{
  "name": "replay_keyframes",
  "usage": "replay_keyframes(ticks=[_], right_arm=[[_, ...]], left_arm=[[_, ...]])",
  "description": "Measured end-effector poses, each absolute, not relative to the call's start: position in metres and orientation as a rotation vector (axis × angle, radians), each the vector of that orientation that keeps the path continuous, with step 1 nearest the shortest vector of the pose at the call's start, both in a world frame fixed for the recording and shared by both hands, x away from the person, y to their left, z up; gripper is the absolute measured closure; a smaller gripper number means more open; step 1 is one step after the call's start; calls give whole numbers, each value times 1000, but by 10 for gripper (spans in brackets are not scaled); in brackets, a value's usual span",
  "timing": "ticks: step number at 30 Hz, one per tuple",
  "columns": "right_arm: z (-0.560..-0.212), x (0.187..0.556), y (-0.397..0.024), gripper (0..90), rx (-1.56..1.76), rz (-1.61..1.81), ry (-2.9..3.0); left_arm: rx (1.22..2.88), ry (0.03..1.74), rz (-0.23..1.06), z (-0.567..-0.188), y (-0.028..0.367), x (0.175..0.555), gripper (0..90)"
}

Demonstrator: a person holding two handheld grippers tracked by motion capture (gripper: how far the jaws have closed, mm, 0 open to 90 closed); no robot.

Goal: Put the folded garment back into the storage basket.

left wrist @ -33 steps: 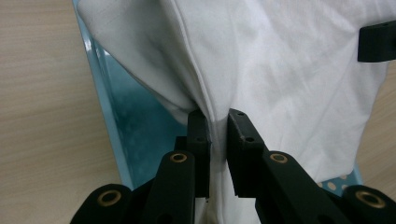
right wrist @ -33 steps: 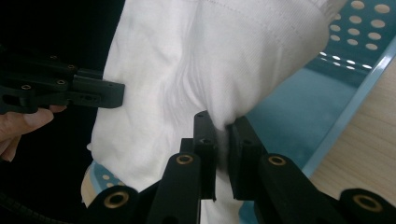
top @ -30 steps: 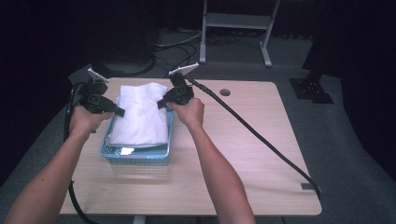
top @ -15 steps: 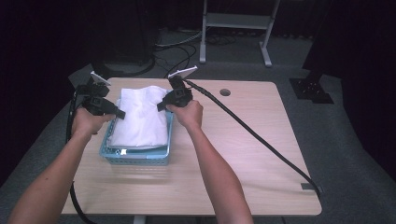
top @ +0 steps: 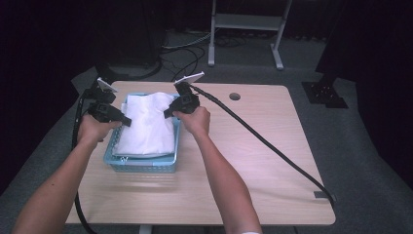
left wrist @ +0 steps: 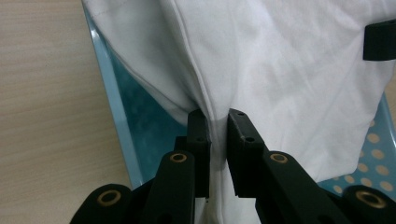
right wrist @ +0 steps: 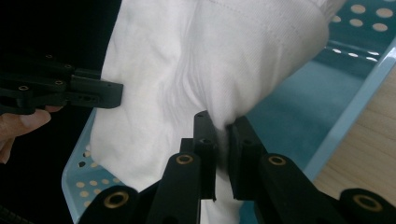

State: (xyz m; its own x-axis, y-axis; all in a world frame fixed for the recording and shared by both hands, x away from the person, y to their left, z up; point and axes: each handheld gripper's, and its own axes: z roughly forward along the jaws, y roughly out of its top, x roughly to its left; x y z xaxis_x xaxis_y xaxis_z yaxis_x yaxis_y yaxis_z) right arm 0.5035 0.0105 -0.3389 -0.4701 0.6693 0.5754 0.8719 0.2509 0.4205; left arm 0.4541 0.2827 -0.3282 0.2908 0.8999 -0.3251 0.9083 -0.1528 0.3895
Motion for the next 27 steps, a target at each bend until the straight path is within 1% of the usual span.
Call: replay_keyframes(ticks=[27], right_arm=[[-357,510,11,834,-1439,-997,-2252]], left_arm=[[2101,1632,-32,-345,279,463,805]])
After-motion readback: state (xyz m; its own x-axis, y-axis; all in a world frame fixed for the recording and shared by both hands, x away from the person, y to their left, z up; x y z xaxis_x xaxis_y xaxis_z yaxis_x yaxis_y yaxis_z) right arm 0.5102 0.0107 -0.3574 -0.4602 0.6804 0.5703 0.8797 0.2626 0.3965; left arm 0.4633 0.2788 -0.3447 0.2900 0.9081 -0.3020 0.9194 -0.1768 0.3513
